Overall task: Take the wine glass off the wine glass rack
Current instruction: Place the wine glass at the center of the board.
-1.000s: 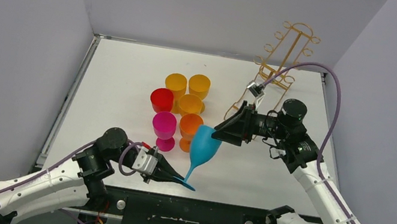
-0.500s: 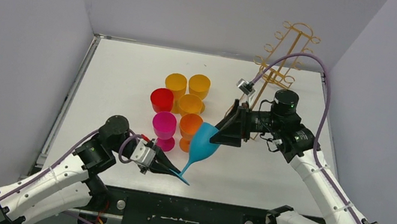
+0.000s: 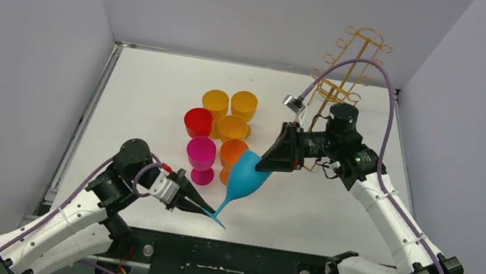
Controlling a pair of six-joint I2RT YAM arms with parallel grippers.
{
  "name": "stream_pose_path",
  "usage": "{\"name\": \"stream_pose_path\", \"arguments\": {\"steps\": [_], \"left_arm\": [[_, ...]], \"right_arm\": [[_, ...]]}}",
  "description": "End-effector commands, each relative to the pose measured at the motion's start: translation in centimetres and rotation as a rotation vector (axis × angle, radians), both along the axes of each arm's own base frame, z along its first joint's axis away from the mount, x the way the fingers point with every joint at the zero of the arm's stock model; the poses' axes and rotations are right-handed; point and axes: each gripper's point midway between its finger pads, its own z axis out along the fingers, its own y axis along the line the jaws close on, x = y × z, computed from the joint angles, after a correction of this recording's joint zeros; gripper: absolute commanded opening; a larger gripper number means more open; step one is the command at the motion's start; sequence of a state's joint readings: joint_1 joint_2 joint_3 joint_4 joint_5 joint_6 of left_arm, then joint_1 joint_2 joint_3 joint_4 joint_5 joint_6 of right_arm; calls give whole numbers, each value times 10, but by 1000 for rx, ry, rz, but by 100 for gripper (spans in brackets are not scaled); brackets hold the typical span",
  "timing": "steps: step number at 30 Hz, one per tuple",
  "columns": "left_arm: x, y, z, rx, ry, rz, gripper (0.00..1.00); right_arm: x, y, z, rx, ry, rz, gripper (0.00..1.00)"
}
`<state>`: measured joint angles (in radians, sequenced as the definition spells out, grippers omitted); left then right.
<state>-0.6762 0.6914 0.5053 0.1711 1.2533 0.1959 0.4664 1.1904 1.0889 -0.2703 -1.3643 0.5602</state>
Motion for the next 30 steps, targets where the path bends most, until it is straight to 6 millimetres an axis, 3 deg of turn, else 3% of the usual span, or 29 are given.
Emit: {"name": "stream_pose_path", "arguments": {"steps": [1,7,10,15,22,24,27,30], "left_arm": [[-10,3,17,-42,-30,-79,0],[-14,5,17,-34,-21,-104,0],[-15,6,19,-33,-20,-111,0],[-17,7,25,-42,-32,-110,0],[-17,8,34,-50,-31,-93,0],[-17,8,34,-50,-27,-79,6],[-19,10,32,-37,4,-79,24],[-21,11,28,-26,19,-86,31]], "right_arm": [[-10,0,31,69,-36,57,19],[-17,3,36,86,-40,85,10],[-20,7,43,104,-59,82,0],[-29,9,64,179,-83,80,0],[-30,13,60,161,-73,66,0],[-30,12,58,153,-85,61,0],[-30,11,57,137,-102,49,0],[-31,10,53,121,-100,44,0]]}}
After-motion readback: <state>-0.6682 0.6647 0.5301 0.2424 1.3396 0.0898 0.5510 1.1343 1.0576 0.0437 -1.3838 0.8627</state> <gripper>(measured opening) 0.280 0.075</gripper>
